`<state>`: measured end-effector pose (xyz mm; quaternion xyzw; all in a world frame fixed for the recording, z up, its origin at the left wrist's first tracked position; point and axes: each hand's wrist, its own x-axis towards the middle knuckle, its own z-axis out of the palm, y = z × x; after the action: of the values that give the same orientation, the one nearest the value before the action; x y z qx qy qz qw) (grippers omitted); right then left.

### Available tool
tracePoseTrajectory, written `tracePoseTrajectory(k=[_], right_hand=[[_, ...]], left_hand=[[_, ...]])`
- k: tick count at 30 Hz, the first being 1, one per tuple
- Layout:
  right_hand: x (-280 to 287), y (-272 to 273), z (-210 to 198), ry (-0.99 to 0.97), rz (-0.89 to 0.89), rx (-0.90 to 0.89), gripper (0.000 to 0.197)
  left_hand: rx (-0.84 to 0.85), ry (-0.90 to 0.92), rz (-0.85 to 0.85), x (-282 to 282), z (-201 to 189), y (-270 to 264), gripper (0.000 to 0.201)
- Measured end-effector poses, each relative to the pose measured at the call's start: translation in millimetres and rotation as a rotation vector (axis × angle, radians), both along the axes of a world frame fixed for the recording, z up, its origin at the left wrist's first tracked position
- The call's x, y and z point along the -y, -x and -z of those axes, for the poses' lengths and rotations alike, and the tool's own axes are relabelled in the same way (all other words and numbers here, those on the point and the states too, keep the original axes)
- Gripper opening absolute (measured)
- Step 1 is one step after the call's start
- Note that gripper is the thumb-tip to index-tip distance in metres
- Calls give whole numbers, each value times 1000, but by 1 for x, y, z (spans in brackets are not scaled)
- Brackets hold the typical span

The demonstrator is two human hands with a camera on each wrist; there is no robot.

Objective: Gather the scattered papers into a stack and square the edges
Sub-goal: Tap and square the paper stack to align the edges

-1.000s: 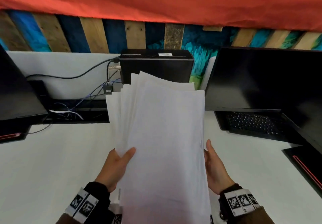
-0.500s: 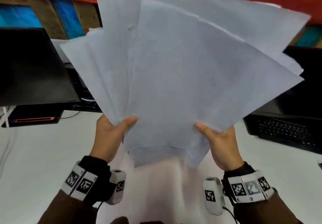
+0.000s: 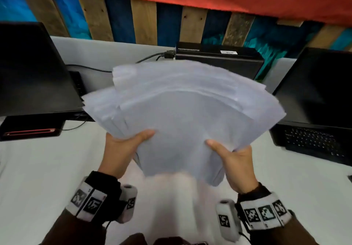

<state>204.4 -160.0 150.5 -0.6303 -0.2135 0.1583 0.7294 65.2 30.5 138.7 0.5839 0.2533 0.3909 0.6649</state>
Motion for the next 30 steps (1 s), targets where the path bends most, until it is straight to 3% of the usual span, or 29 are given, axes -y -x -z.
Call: tracePoseTrajectory(k=[3,7,9,11,13,15,18,20,24,26,30], right_hand=[[8,4,-24,-91,3,140,34],[20,6,25,71,-29,-21,36],[22,8,57,189,-77,-134,40],[17,7,71,196,-59,-190,42],[10,2,57,154,-39,-161,36],[5,-2,25,86,-26,-48,33],[4,-5,-20,-73,4,132,37],[5,-6,-22,-103,-7,159,38],[8,-5,29,75,-31,10,44],[10,-4,48,159,-46,-55,34],[7,-3,41,80,-33,-66,29]], left_hand=[[98,-148,-11,6,-30,7,34],[-62,62,72,13,12,20,32],[-184,75,189,13,42,23,49],[-218,44,199,16,51,17,51],[-160,25,143,15,43,7,45],[-45,9,82,14,10,-1,34],[101,-163,16,10,-39,-5,42],[140,-214,27,9,-49,-3,42],[-32,-48,86,8,-4,2,37],[-112,33,71,9,18,6,41],[-112,84,18,11,21,2,39]])
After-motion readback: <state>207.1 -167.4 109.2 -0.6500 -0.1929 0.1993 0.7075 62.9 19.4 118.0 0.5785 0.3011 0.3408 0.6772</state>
